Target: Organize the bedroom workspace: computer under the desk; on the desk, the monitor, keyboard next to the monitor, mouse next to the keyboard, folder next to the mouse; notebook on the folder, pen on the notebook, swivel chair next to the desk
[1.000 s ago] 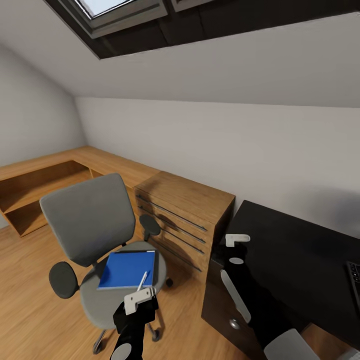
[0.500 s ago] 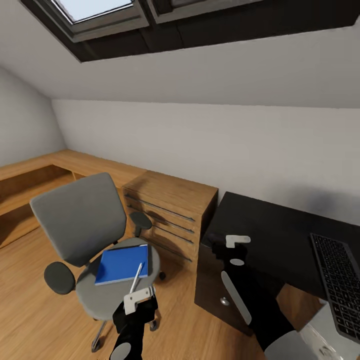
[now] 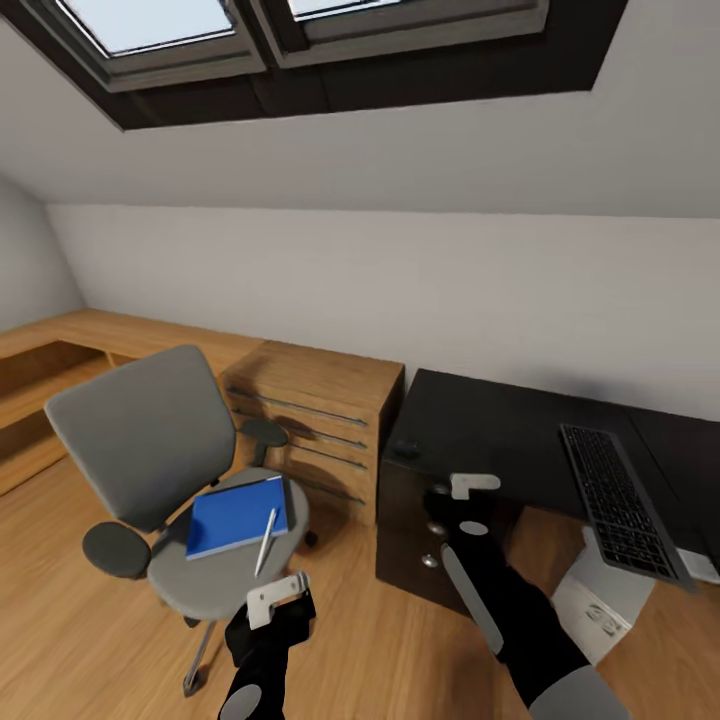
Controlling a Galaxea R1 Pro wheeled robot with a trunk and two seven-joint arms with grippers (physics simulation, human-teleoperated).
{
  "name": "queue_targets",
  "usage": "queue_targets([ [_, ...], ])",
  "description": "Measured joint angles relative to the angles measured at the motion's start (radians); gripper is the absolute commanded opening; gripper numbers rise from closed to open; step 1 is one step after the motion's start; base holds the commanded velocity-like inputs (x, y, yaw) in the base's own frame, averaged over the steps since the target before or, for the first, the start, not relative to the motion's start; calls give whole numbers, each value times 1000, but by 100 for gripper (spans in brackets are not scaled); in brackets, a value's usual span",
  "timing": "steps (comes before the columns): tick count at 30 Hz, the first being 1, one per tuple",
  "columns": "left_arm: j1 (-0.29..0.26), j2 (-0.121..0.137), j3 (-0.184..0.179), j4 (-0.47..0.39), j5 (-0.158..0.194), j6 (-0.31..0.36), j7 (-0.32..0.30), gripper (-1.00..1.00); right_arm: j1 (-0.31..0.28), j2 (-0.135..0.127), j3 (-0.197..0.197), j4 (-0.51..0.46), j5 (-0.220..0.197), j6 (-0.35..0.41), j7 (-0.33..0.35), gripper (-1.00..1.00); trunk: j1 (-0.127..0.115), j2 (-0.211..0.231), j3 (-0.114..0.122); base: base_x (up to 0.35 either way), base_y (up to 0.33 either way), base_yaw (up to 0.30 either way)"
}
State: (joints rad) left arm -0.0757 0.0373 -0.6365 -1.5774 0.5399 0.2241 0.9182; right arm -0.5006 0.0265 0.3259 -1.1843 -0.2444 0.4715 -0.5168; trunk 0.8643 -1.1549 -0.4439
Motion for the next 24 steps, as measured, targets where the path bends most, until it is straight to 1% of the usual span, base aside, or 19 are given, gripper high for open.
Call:
queue_targets([
  [8, 0, -1, 0, 1, 1, 0, 0, 100, 0, 0, 0, 3, 0, 0, 1, 100, 0, 0, 6, -281, 169, -269],
  [18, 0, -4, -10, 55, -3, -4, 4, 100, 22, 0, 1, -4, 1, -21, 0, 100, 0, 0, 14, -45, 16, -269],
  [21, 0, -3, -9, 64, -4, -6, 4, 100, 48, 1, 2, -8, 1, -45, 0, 100, 0, 0, 16, -6, 2, -267],
  [23, 0, -1, -9, 69, -3, -7, 5, 100, 77, 1, 6, -9, 2, -78, -2, 100, 0, 0, 18, -2, 1, -265],
  [24, 0, 3, -7, 81, -2, -7, 6, 100, 100, 4, 25, -9, 3, -108, -4, 100, 0, 0, 19, -1, 0, -262],
])
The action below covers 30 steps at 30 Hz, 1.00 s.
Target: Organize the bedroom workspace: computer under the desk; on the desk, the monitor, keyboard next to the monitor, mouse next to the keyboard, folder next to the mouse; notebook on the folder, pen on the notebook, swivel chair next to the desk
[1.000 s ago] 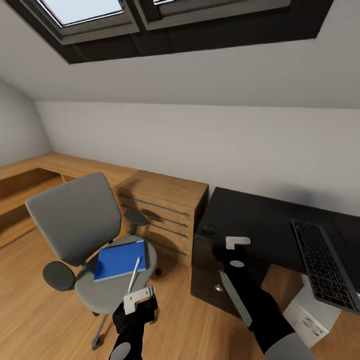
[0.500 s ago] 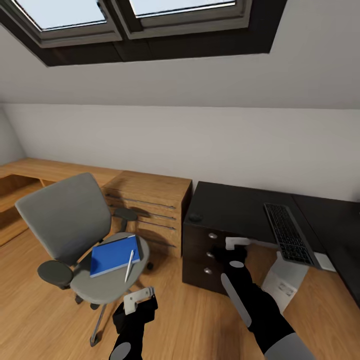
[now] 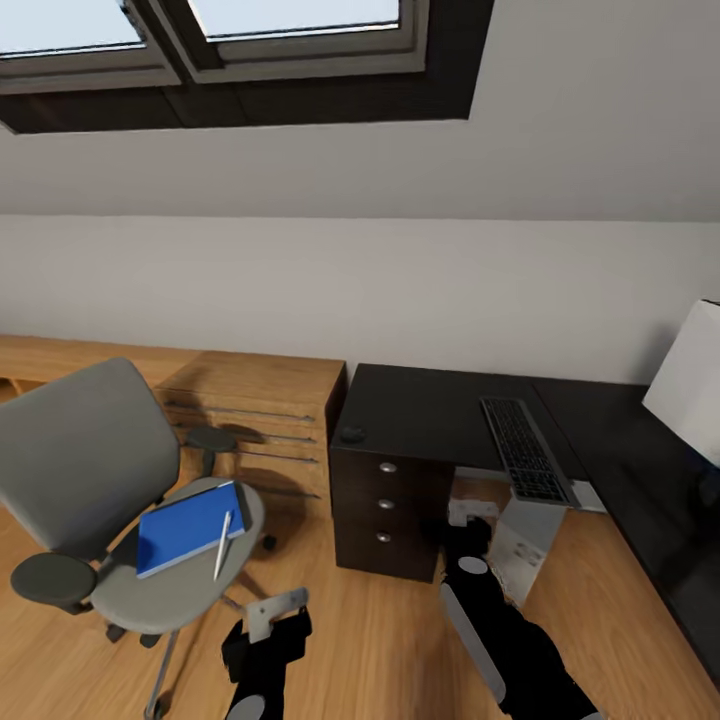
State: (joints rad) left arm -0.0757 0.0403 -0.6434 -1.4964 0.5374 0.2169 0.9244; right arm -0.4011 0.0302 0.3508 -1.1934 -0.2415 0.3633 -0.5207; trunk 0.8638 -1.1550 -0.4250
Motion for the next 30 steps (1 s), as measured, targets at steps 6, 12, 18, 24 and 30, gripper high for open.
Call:
queue_targets([
  [6, 0, 18, 6, 118, 0, -2, -2, 100, 43, 2, 62, 8, 1, -45, -13, 100, 0, 0, 5, 0, 0, -238],
  [12, 0, 21, 11, 291, 3, -45, -4, 100, 107, 2, 73, 50, 1, -102, -29, 100, 0, 0, 9, 0, 0, -120],
  [18, 0, 20, 23, 545, 0, -255, -5, 100, 141, 4, 80, 353, -1, -298, -31, 100, 0, 0, 9, 0, 0, -9],
  [24, 0, 17, 25, 657, 3, -282, -12, 100, 143, 9, 120, 575, 9, -455, -30, 100, 0, 0, 9, 0, 0, -1],
  [30, 0, 15, 28, 776, 26, -329, -78, 100, 143, 11, 150, 706, 8, -561, -27, 100, 0, 0, 9, 0, 0, 0],
])
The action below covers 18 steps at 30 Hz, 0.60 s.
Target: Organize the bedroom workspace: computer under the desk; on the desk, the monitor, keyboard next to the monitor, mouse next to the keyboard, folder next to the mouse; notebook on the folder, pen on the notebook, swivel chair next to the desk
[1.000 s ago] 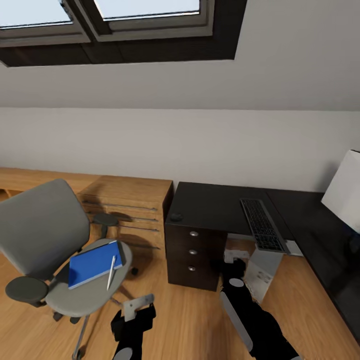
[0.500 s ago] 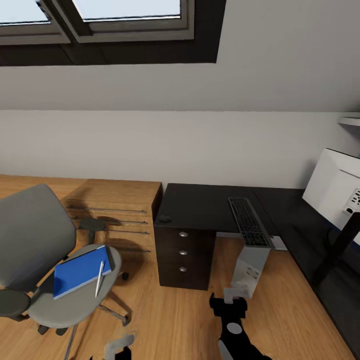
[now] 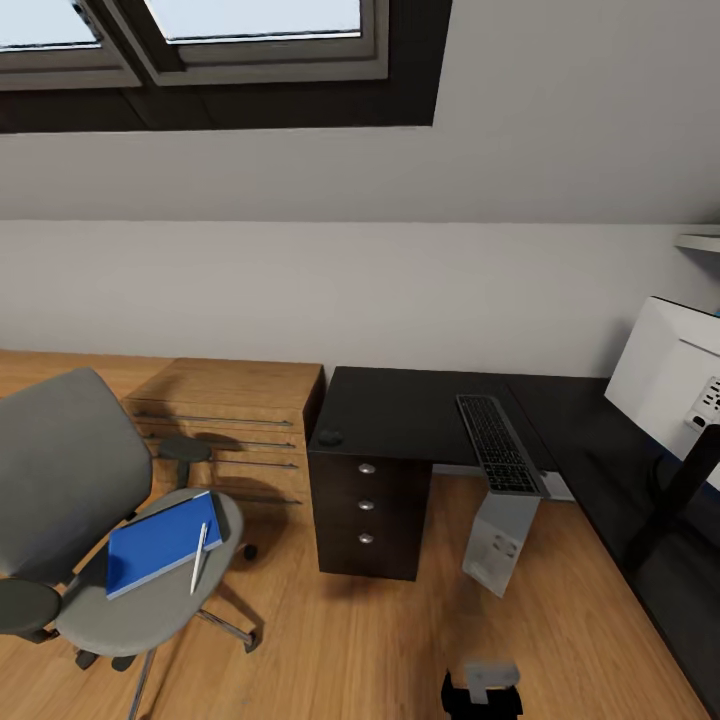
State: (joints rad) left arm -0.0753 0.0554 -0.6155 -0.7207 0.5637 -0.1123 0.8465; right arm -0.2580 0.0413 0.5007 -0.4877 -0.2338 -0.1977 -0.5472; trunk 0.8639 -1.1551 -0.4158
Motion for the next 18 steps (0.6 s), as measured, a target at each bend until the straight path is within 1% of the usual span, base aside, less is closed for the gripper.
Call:
queue_targets([
  [2, 0, 0, 1, 24, 7, -42, -45, 100, 0, 0, 4, 46, -2, -33, 2, 100, 0, 0, 0, 0, 0, 0],
  [6, 0, 0, 2, 55, 10, -66, -77, 100, 0, 0, 6, 86, -3, -72, 5, 100, 0, 0, 0, 0, 0, 0],
  [7, 0, 0, 0, 89, 12, -75, -86, 100, 0, -1, 4, 110, -5, -103, 10, 100, 0, 0, 0, 0, 0, 0],
  [10, 0, 1, -1, 128, 15, -79, -111, 100, 0, -3, 1, 133, -7, -135, 20, 100, 0, 0, 0, 0, 0, 0],
  [12, -1, 2, 7, 146, 29, -80, -165, 100, 0, -4, 0, 152, -8, -150, 31, 100, 0, 0, 0, 0, 0, 0],
  [13, -1, 3, 20, 153, 44, -79, -210, 100, 0, -5, -1, 164, -8, -156, 38, 100, -4, 7, 3, 0, 0, 0],
  [18, 0, 3, 66, 162, 74, -75, -315, 100, 0, -6, -3, 187, -9, -163, 52, 100, -23, 42, 19, 0, 0, 0],
])
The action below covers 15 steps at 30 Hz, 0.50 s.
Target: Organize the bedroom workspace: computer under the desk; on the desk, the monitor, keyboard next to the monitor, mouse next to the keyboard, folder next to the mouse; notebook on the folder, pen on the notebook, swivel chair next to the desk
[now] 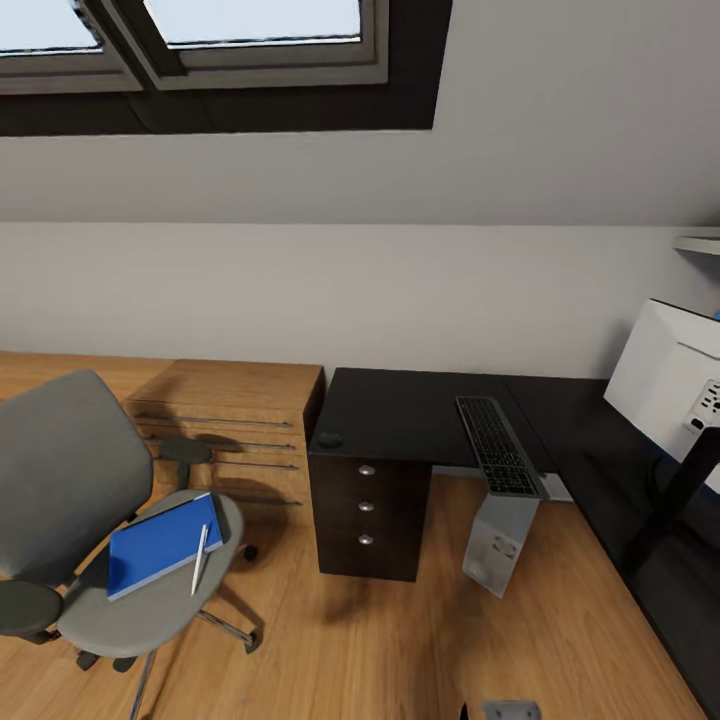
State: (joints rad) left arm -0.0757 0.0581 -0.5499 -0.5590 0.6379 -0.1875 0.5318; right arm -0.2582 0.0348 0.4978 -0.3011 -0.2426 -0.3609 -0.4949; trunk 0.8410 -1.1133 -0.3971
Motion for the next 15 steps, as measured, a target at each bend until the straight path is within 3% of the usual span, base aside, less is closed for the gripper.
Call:
queue_targets([
  [7, 0, 1, 42, 4, 17, 1, -66, 100, 0, 3, 2, 14, 1, -20, 19, 100, -27, 49, 22, 0, 0, 0],
  [14, 0, 2, 77, 4, 18, -2, -71, 100, 0, -1, -1, 16, 0, -36, 20, 100, -54, 98, 44, 0, 0, 0],
  [15, 0, 1, 93, 4, 18, -3, -71, 100, 0, -3, -2, 29, -1, -71, 20, 100, -58, 105, 47, 0, 0, 0],
])
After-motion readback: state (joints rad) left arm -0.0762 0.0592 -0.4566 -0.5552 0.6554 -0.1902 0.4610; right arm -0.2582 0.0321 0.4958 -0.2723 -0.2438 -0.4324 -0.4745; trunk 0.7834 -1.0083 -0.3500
